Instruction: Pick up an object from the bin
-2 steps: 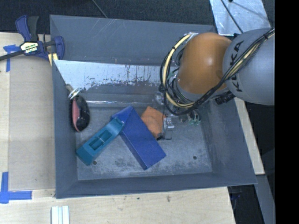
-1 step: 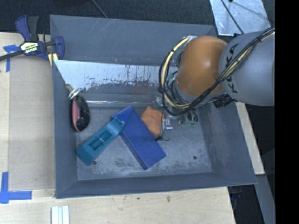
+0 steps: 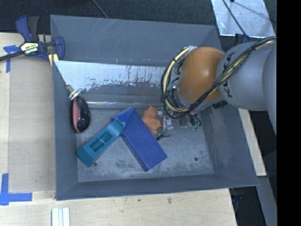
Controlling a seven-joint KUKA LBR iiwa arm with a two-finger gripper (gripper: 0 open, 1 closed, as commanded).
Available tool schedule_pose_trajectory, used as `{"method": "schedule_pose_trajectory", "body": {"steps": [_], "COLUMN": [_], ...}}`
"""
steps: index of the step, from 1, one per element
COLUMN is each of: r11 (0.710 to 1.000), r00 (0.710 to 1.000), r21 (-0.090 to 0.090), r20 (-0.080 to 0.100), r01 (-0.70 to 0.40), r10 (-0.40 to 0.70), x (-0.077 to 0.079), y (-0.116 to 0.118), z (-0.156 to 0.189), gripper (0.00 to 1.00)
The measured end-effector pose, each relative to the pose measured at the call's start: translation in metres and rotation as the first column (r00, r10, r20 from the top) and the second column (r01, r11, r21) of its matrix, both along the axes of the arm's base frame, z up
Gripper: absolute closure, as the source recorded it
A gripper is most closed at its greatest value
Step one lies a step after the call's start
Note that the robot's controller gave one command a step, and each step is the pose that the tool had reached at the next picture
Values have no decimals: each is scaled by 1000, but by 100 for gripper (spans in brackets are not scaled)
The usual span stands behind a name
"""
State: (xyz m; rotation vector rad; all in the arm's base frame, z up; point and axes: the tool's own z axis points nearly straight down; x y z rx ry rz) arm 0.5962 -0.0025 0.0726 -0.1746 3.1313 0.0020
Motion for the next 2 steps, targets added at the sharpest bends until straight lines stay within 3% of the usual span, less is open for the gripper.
{"method": "schedule_pose_trajectory", "body": {"steps": [1, 2], "r11": [1000, 1000], "r00": [1000, 1000], "r21": [0, -2], "r20": [0, 2], "r01": [1, -19], "r10": [-1, 19], "x": [0, 13], "y": [0, -10], "z": [0, 158], "gripper": [100, 100]}}
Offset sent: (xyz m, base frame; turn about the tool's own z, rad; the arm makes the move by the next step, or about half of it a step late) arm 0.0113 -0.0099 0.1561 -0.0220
